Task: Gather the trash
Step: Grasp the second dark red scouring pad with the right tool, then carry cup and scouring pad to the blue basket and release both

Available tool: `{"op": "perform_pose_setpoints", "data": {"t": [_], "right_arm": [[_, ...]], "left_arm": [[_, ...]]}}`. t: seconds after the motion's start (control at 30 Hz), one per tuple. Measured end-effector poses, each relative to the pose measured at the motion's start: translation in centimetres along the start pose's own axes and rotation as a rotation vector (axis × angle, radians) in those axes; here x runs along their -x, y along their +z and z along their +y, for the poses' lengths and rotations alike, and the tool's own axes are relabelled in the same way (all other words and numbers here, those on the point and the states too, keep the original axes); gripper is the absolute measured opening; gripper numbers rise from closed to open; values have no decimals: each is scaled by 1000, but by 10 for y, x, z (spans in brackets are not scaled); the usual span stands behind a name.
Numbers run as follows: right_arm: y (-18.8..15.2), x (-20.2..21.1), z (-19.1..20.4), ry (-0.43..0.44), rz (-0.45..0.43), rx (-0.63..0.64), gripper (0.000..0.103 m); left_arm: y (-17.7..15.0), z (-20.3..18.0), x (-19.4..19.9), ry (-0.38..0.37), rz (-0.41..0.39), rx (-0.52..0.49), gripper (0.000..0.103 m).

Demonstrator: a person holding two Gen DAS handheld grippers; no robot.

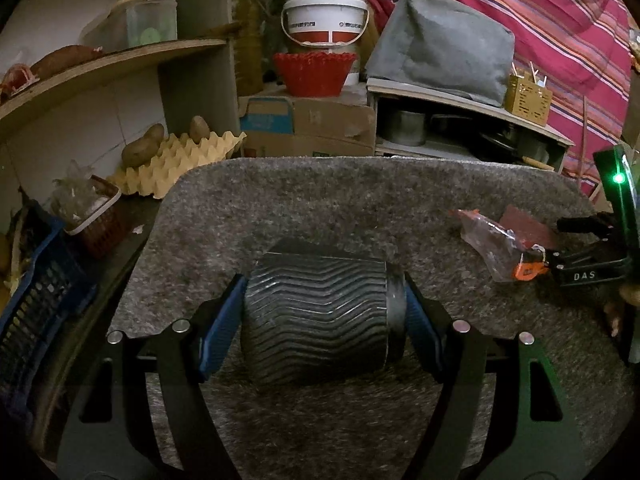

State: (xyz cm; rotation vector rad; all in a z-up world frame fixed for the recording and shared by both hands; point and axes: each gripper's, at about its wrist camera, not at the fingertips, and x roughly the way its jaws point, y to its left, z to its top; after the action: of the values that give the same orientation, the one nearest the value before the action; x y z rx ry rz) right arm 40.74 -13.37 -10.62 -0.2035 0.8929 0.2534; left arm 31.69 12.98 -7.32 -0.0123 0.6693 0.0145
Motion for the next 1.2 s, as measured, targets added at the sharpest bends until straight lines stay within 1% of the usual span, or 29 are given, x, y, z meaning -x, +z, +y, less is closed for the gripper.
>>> {"op": "perform_pose_setpoints", "data": {"t": [0.03, 0.1, 0.13, 0.17, 0.23, 0.3, 0.37, 0.47, 0.57, 0.6, 0.7, 0.77, 0.9, 1.0, 1.17, 1.2], "right_arm": [[-1, 0, 0, 22, -3, 0, 92], [-4, 3, 0, 65, -8, -5, 73], [-5, 5, 1, 83, -11, -6, 68], [-7, 9, 3, 74, -19, -4, 66], [-11, 15, 4, 66, -37, -1, 65], [-16, 25, 0, 69, -53, -24, 65], [-23, 36, -5, 52, -68, -45, 65], [-36, 63, -19, -10, -101, -68, 65], [-51, 92, -37, -57, -120, -80, 65], [-59, 105, -44, -85, -130, -82, 65], [-74, 131, -64, -140, -146, -92, 65], [-91, 151, -83, -174, -159, -120, 65], [-122, 181, -115, -217, -175, -186, 65], [-147, 200, -142, -252, -182, -239, 65], [-185, 232, -184, -309, -202, -309, 65], [-194, 239, -195, -322, -206, -328, 65]], "left_arm": [[0, 1, -1, 0, 2, 4, 73], [1, 2, -2, -1, 3, 9, 73], [1, 3, -2, 1, 3, 11, 73], [1, 2, -1, 3, 1, 12, 73], [0, 2, 0, 1, -5, 15, 73], [0, 2, 1, 4, -11, 18, 73], [0, 2, 3, 8, -23, 21, 72], [1, 0, 11, 24, -41, 25, 72], [1, -8, 28, 3, -56, 40, 72], [2, -13, 34, 0, -61, 35, 72], [2, -41, 52, -8, -71, -10, 72], [3, -60, 63, -21, -80, -32, 72], [8, -105, 83, -86, -97, -41, 72], [10, -148, 98, -129, -116, -76, 72], [6, -207, 112, -199, -122, -119, 72], [4, -224, 115, -218, -123, -131, 72]]}}
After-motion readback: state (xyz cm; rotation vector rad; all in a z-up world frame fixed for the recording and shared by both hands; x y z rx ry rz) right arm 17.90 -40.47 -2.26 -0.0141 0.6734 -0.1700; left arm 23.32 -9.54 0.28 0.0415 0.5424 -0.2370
